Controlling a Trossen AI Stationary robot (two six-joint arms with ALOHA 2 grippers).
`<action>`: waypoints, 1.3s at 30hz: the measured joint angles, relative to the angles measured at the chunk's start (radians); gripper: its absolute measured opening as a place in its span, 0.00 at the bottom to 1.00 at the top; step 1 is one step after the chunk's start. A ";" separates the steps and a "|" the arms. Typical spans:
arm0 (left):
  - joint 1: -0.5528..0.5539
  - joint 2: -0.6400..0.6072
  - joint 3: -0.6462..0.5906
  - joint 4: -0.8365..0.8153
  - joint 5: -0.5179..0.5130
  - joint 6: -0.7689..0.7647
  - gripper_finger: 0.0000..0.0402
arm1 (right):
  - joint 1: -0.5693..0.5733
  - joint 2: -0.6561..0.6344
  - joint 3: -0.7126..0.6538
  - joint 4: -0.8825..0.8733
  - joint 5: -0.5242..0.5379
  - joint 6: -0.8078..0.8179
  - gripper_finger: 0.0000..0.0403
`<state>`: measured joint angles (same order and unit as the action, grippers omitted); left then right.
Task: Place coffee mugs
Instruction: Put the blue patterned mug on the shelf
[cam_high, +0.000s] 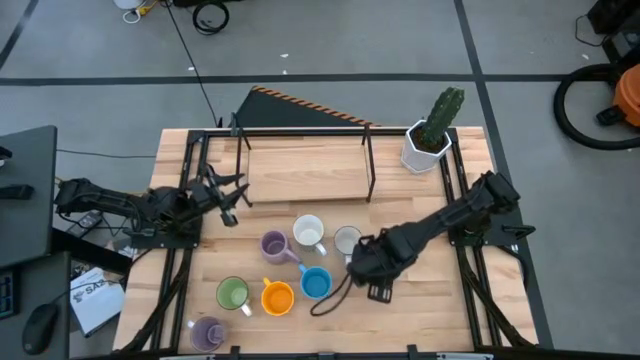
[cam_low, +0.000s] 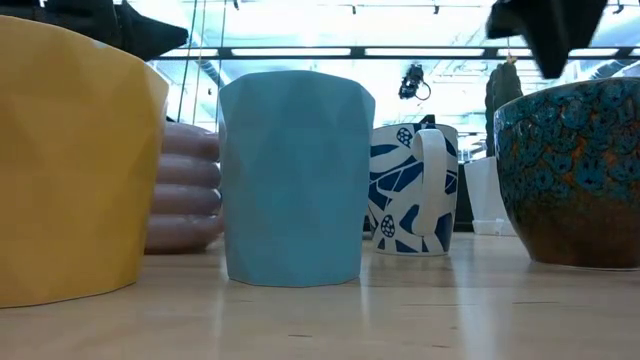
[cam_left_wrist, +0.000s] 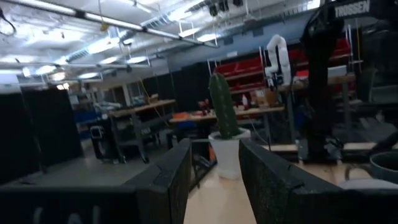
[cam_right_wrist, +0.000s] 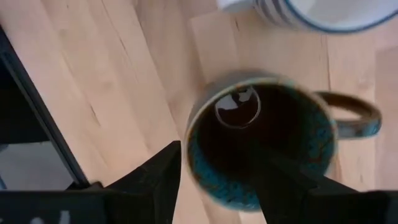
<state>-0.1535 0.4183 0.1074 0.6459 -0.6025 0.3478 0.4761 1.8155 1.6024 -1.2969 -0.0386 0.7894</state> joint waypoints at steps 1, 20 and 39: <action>0.000 0.000 0.000 0.009 0.000 0.008 0.35 | 0.010 -0.001 0.000 -0.001 0.009 0.021 0.47; 0.000 0.000 0.000 0.055 0.001 0.053 0.35 | 0.141 -0.001 -0.130 0.064 0.117 -0.061 0.46; 0.000 0.000 0.000 0.000 0.001 -0.003 0.35 | 0.037 -0.002 -0.213 0.143 0.040 -0.151 0.11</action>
<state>-0.1535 0.4187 0.1074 0.6459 -0.6010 0.3453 0.5131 1.8139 1.3894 -1.1538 0.0016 0.6384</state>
